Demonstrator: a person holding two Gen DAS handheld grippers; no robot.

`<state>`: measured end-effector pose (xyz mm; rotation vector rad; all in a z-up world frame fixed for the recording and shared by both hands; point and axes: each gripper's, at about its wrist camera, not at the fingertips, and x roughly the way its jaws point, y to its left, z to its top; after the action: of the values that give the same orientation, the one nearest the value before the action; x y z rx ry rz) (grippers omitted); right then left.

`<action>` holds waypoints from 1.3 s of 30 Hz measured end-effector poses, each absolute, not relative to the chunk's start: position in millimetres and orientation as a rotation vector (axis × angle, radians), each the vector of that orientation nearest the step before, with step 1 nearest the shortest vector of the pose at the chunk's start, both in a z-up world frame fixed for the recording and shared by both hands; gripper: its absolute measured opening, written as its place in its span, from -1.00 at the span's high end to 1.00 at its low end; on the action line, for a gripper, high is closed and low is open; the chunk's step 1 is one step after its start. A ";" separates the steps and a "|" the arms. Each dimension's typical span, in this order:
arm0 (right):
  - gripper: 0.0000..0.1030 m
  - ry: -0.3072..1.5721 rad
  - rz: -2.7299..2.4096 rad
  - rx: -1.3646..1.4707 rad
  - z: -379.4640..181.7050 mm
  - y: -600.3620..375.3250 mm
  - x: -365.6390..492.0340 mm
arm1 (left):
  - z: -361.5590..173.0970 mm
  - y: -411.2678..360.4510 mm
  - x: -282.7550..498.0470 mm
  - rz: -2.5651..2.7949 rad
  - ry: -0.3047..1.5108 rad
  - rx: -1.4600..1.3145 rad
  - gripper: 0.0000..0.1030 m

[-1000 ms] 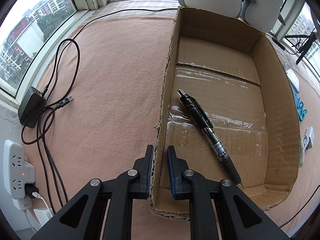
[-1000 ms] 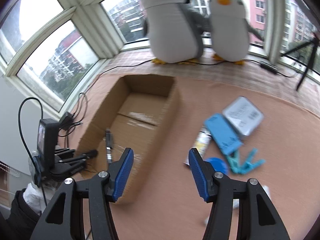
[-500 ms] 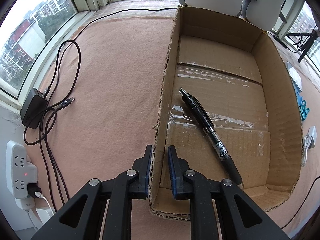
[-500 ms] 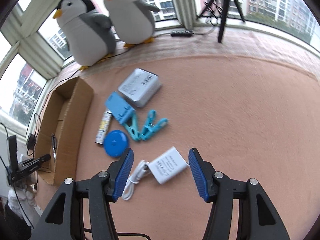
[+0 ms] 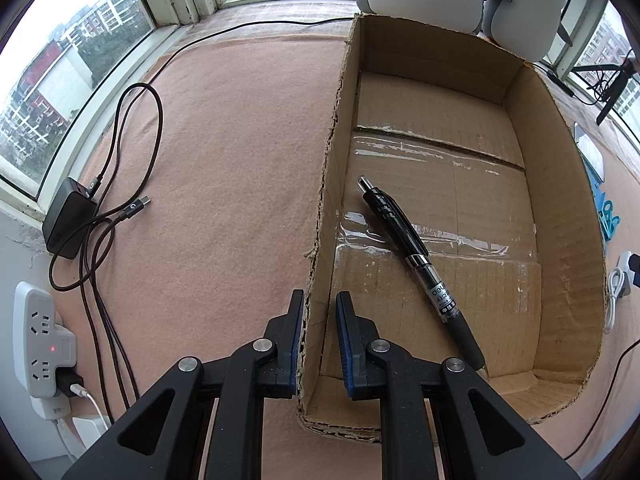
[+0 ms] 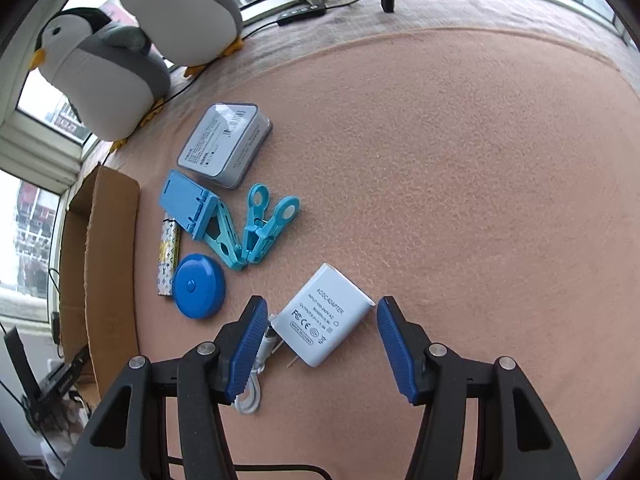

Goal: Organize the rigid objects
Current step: 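Move the right gripper to the white AC adapter and grasp it, then carry the white adapter with the right gripper and drop it into the box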

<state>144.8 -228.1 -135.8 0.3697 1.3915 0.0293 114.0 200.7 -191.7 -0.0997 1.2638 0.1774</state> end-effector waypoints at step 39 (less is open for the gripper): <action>0.39 1.352 0.241 0.062 -124.7 -209.1 132.6 | -190.5 204.1 114.6 0.180 1.255 -0.115 0.70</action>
<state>132.6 -209.1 -124.7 0.0624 1.3523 0.2411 114.6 204.1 -190.5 -0.1148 1.2552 0.1804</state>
